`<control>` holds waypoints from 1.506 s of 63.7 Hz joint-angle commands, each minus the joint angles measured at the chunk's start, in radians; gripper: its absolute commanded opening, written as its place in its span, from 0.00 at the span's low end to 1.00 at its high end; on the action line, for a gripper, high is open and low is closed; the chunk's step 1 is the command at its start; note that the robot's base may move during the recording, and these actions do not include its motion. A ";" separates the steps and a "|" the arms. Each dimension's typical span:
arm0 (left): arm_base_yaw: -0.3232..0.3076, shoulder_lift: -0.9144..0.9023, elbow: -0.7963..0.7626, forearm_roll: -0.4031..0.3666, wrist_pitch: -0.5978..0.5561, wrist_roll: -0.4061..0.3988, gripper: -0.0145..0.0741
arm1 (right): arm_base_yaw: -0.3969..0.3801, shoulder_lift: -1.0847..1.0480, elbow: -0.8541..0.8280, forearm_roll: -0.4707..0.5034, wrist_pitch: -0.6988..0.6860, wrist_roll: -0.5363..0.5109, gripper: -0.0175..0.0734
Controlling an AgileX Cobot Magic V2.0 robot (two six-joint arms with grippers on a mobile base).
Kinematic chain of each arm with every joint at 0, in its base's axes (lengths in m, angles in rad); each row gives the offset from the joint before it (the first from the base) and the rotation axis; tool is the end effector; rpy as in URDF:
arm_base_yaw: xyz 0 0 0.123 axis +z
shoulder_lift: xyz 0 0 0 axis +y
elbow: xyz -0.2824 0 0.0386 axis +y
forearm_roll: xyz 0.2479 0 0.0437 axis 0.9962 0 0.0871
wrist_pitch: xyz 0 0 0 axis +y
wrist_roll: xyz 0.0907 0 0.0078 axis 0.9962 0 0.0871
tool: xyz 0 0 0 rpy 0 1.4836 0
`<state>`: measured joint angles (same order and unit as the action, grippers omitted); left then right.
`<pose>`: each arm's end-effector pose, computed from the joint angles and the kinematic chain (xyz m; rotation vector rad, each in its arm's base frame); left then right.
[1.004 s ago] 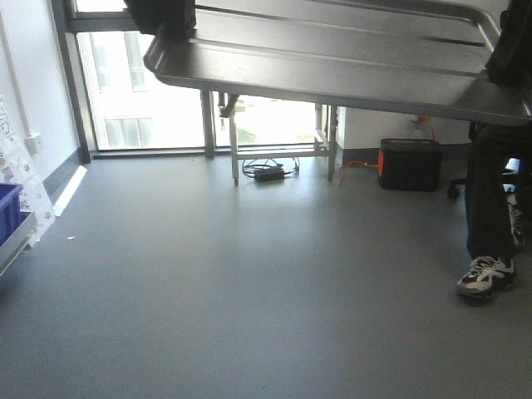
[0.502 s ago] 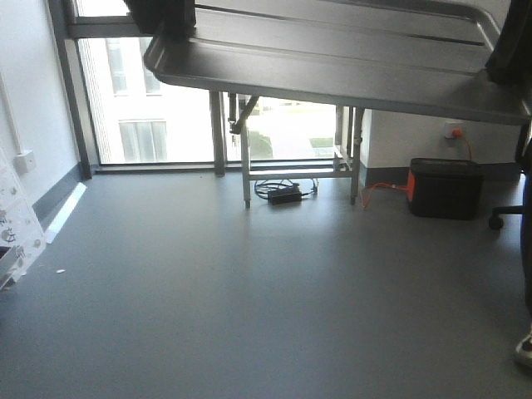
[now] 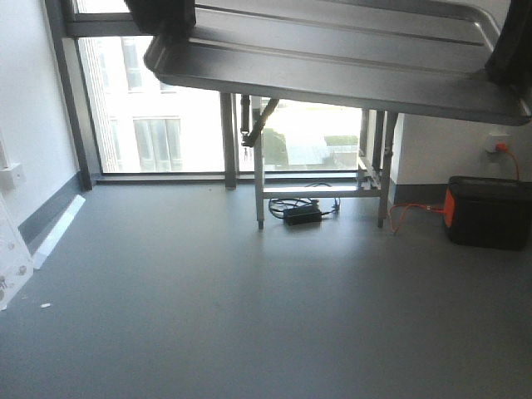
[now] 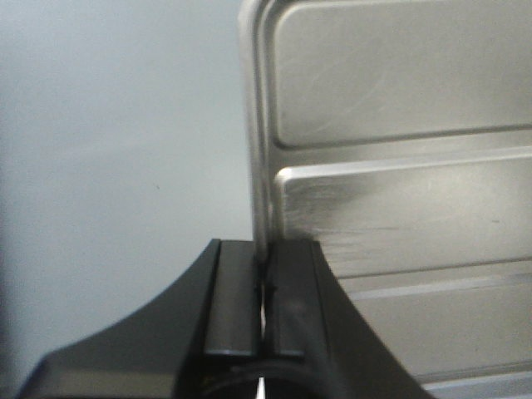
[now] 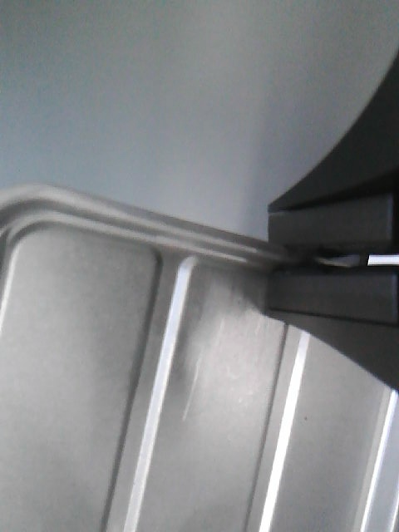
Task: Grab silver tray and stack on right shelf
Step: 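Hold the silver tray raised with both grippers while the base drives, then carry the silver tray above the larger grey-green tray on the shelf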
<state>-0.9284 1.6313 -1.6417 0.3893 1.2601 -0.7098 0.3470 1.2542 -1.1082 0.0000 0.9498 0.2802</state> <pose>0.2291 -0.2513 0.3717 0.3364 2.5594 -0.0375 0.2340 0.0846 0.3335 -0.0867 2.5958 0.2313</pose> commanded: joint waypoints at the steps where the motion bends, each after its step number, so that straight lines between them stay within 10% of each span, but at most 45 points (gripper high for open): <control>1: -0.017 -0.037 -0.031 -0.002 0.016 0.029 0.06 | 0.003 -0.029 -0.041 0.021 -0.083 -0.030 0.26; 96: -0.017 -0.037 -0.031 -0.002 0.016 0.029 0.06 | 0.003 -0.029 -0.041 0.021 -0.083 -0.030 0.26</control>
<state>-0.9284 1.6391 -1.6417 0.3893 1.2583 -0.7098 0.3470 1.2542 -1.1082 0.0000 0.9498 0.2802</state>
